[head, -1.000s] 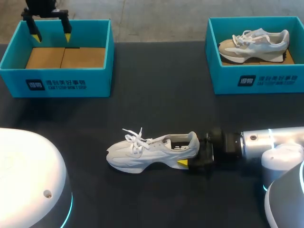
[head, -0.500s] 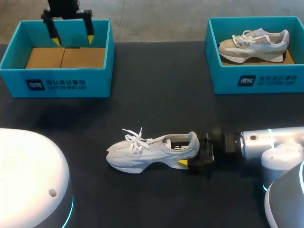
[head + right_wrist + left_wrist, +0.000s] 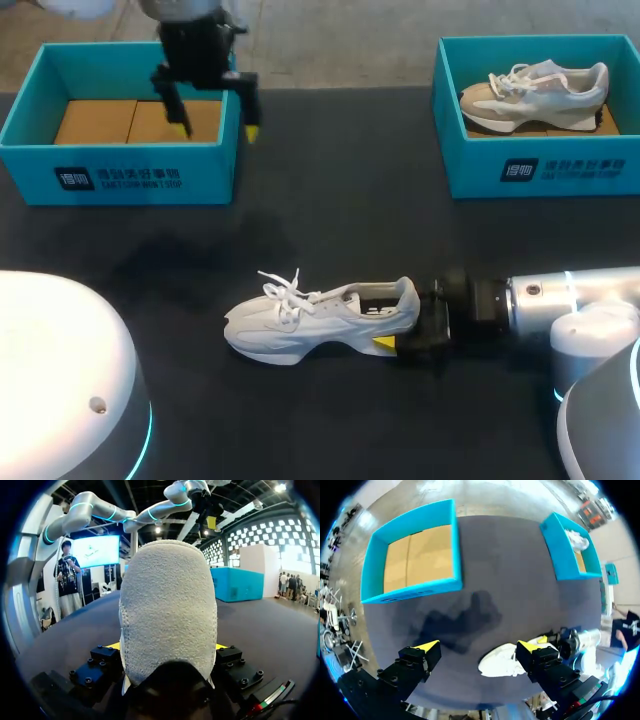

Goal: Take the shoe out of the shoebox, open the shoe tongue, remove and reinsert the insole, then place the shoe into the shoebox

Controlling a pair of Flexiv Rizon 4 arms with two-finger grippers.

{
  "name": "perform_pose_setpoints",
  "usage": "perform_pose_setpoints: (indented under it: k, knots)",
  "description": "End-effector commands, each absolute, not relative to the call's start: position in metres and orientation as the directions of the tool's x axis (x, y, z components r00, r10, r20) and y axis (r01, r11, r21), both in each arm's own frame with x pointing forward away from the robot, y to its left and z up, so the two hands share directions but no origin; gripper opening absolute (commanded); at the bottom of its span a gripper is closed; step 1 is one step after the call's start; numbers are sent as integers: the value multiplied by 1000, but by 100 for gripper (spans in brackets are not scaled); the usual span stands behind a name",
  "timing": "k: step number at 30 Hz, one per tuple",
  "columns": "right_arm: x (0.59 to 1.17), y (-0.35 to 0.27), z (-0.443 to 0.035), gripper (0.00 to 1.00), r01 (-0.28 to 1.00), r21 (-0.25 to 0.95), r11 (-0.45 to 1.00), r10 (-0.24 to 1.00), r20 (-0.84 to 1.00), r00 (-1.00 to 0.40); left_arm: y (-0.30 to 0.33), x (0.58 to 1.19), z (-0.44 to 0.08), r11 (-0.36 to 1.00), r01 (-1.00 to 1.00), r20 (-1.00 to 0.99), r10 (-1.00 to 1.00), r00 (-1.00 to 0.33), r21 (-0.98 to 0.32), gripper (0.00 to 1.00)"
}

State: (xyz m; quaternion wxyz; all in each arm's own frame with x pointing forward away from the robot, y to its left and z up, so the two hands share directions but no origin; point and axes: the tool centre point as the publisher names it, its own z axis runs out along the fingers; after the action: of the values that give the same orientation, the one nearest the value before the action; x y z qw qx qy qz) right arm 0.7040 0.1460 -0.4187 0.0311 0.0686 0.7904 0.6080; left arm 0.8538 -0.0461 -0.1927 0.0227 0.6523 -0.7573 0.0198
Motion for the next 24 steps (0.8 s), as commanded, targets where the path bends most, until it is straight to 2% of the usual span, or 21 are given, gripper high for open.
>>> perform_pose_setpoints:
  k: [1, 10, 24]
  knots:
    - [703, 145, -420, 0, 70, 965, 253, 147, 34, -989, -69, 840, -198, 175, -985, 50, -983, -175, -1, 100]
    - [703, 145, -420, 0, 70, 965, 253, 147, 34, -989, -102, 819, -200, 230, -972, 62, -972, -227, 39, 100]
    - [703, 145, -420, 0, 70, 965, 253, 147, 34, -989, -102, 819, -200, 230, -972, 62, -972, -227, 39, 100]
